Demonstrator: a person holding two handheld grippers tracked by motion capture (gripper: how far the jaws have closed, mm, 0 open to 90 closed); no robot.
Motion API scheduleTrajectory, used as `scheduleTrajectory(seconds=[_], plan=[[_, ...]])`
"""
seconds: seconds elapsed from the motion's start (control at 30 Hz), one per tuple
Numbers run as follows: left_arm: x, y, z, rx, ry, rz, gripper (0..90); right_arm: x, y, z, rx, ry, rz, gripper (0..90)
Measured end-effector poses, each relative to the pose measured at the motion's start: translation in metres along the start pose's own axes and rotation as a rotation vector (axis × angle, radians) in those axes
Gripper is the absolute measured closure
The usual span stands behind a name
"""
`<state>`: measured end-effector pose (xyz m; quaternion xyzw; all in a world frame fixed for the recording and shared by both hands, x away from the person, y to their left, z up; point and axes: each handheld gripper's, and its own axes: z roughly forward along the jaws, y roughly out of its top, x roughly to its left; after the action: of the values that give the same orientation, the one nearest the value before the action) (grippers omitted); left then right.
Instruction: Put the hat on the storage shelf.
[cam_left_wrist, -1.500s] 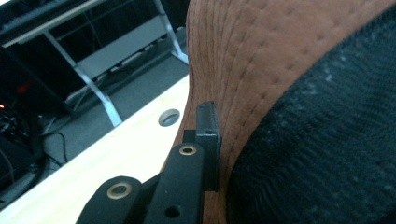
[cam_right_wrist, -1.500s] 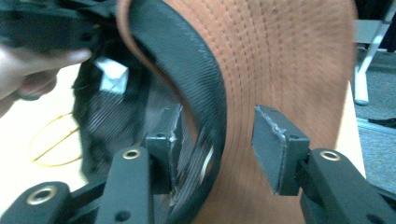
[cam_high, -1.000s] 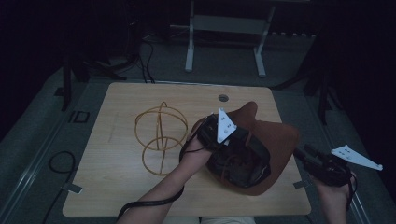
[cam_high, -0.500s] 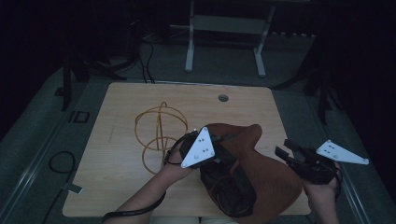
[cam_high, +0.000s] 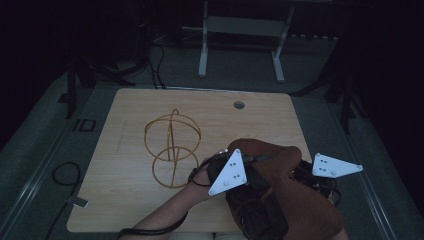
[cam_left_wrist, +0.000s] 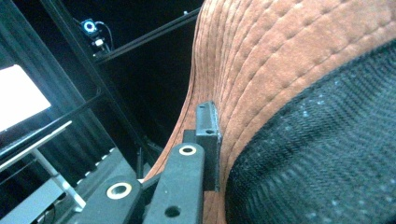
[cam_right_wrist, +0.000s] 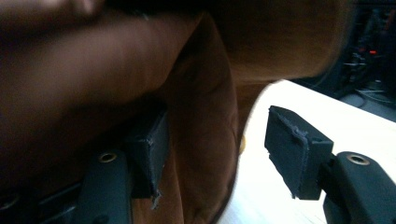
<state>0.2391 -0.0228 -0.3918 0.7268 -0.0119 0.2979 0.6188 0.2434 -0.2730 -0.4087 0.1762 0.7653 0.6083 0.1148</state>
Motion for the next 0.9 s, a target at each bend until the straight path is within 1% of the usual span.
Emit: scheduleTrajectory(seconds=[0.1,0.17,0.23,0.3,0.33,0.4,0.43,0.47,0.5,0.53,0.57,0.6,0.63,0.7,0.73,0.8,0.87,0.9], plan=[[-0.002,0.000,0.004,-0.008,-0.001,-0.001,87.1,0.003,0.001,0.008,-0.010,0.039,-0.020,38.4],[-0.002,0.001,0.006,-0.011,0.004,-0.016,87.1,0.001,0.003,0.010,-0.032,0.047,-0.003,38.5],[-0.003,0.002,0.007,-0.014,0.028,-0.011,87.1,0.000,0.005,0.011,-0.051,0.047,0.007,39.0],[-0.003,0.004,0.009,-0.015,0.028,-0.013,87.0,-0.002,0.006,0.015,-0.073,0.055,0.035,39.6],[-0.003,0.005,0.009,-0.018,0.040,-0.001,87.0,-0.002,0.006,0.016,-0.082,0.058,0.035,40.6],[-0.003,0.007,0.009,-0.018,0.037,0.003,87.0,-0.003,0.007,0.017,-0.090,0.066,0.036,41.9],[-0.003,0.008,0.009,-0.018,0.042,0.004,86.9,-0.005,0.007,0.018,-0.094,0.098,0.049,51.3],[-0.003,0.008,0.009,-0.014,0.040,0.005,86.9,-0.006,0.007,0.019,-0.095,0.120,0.054,55.1],[-0.001,0.008,0.009,-0.010,0.040,0.002,86.8,-0.006,0.007,0.020,-0.095,0.129,0.059,60.0],[-0.002,0.009,0.009,-0.006,0.042,0.003,86.8,-0.006,0.007,0.019,-0.095,0.122,0.054,69.9],[-0.002,0.009,0.009,-0.001,0.043,0.011,86.7,-0.005,0.007,0.019,-0.090,0.111,0.040,73.6],[-0.001,0.009,0.009,0.001,0.039,0.012,86.0,-0.006,0.008,0.019,-0.086,0.112,0.045,80.7],[0.000,0.010,0.009,0.003,0.030,0.004,84.5,-0.006,0.007,0.018,-0.084,0.122,0.052,85.1],[0.000,0.011,0.009,0.005,0.024,0.002,82.6,-0.006,0.007,0.016,-0.084,0.119,0.044,87.2],[0.000,0.012,0.010,0.008,0.026,-0.004,80.0,-0.006,0.007,0.015,-0.086,0.124,0.043,87.5],[0.003,0.014,0.010,0.015,0.019,-0.032,72.9,-0.007,0.007,0.014,-0.093,0.137,0.053,87.8],[0.006,0.015,0.009,0.014,0.021,-0.043,65.1,-0.006,0.007,0.012,-0.095,0.132,0.051,87.9],[0.006,0.016,0.009,0.011,0.021,-0.047,63.1,-0.006,0.008,0.011,-0.098,0.132,0.051,87.9]])
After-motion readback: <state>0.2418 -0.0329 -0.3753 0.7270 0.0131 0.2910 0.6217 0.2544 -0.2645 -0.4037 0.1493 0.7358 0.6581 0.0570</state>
